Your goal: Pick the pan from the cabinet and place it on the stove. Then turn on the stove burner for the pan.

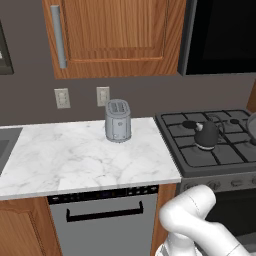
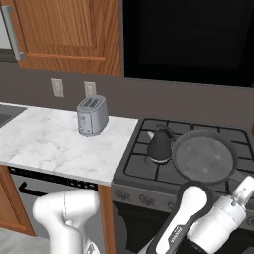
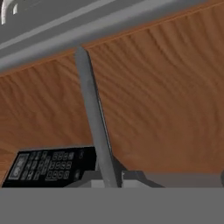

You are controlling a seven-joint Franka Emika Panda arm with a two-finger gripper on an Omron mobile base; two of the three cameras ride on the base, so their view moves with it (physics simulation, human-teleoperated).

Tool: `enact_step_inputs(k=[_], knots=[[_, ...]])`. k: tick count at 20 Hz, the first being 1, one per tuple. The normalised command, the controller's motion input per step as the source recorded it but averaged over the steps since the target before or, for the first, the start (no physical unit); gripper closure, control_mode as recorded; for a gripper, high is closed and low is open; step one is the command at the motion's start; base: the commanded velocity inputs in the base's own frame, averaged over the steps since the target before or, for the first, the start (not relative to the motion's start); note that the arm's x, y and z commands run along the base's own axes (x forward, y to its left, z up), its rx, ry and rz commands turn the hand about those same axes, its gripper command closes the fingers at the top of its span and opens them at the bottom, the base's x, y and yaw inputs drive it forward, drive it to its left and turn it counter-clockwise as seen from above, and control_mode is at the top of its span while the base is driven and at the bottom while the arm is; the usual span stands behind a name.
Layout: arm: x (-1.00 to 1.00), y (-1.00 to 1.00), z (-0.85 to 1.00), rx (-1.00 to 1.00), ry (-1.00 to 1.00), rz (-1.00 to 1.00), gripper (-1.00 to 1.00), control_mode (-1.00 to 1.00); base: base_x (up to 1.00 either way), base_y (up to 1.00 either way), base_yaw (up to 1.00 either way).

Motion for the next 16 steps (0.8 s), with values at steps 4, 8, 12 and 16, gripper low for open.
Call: enact_step_inputs(k=[4,8,12,16], knots=[[0.11,-0.06,-0.04,-0.25,0.08,-0.06,1.00,-1.00,0.00,0.00,0.00],[0.20,-0.04,-0.18,-0.24,0.08,-0.06,1.00,-1.00,0.00,0.00,0.00],[0.31,-0.06,-0.20,-0.21,0.05,-0.03,1.00,-1.00,0.00,0.00,0.00],[0.39,-0.06,-0.26,-0.18,0.02,0.00,1.00,-1.00,0.00,0.00,0.00]])
